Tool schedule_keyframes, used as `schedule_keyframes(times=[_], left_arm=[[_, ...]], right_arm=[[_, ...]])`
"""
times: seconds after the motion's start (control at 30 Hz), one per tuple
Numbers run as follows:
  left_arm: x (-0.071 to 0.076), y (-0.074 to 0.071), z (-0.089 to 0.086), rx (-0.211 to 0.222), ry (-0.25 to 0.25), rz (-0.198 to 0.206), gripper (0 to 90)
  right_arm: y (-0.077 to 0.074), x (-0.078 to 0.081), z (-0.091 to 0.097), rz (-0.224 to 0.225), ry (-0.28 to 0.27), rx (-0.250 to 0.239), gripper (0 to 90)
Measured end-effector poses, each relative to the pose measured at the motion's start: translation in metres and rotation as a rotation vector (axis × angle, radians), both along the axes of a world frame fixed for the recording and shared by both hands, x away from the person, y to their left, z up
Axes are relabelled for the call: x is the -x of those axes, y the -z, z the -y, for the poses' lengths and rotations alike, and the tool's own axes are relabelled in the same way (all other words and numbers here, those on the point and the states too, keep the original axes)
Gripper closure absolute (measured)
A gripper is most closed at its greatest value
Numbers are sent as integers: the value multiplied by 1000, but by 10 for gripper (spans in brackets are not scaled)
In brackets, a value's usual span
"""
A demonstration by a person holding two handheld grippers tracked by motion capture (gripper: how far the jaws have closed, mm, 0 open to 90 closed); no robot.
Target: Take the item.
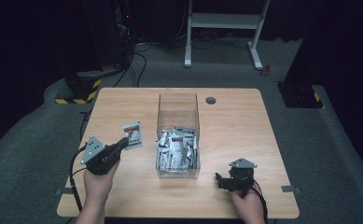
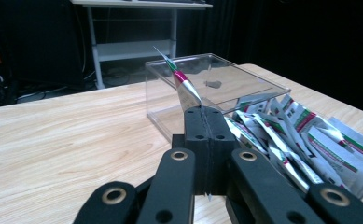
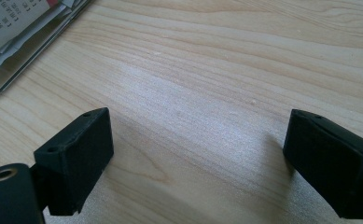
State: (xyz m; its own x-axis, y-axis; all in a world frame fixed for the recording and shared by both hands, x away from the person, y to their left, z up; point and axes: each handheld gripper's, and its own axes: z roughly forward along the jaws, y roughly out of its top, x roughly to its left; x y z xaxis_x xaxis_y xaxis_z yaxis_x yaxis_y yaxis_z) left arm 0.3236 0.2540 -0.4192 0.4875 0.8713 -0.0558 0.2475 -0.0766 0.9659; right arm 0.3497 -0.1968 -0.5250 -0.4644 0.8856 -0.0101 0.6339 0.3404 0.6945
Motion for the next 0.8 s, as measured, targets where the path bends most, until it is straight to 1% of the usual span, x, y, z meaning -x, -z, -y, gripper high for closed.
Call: schedule_keyframes(times=[0.03,0.1,0.27,0.3,0.43,0.53,0.63,0.7,0.8], left_arm=[[0,0,0,1,-3,-1,899],[-2,1,-2,-12,-12,-2,899],[-8,2,-2,-34,-31,-19,899],[-8,2,-3,-36,-38,-15,899],[-13,0,-6,-27,-51,-27,899],[-19,1,-5,-50,-53,-41,899],[-27,2,-5,-51,-58,-61,899],[-31,3,-5,-55,-58,-65,899],[-36,5,-7,-39,-54,-83,899]], right_arm=[[0,0,0,0,0,-1,82],[0,1,0,-1,0,-1,82],[0,0,0,0,-4,0,81],[0,0,0,1,-6,1,81],[0,0,0,2,-10,2,81],[0,0,0,0,-14,1,81],[0,0,0,0,-14,1,81],[0,0,0,0,-18,2,81],[0,0,0,0,-19,1,81]])
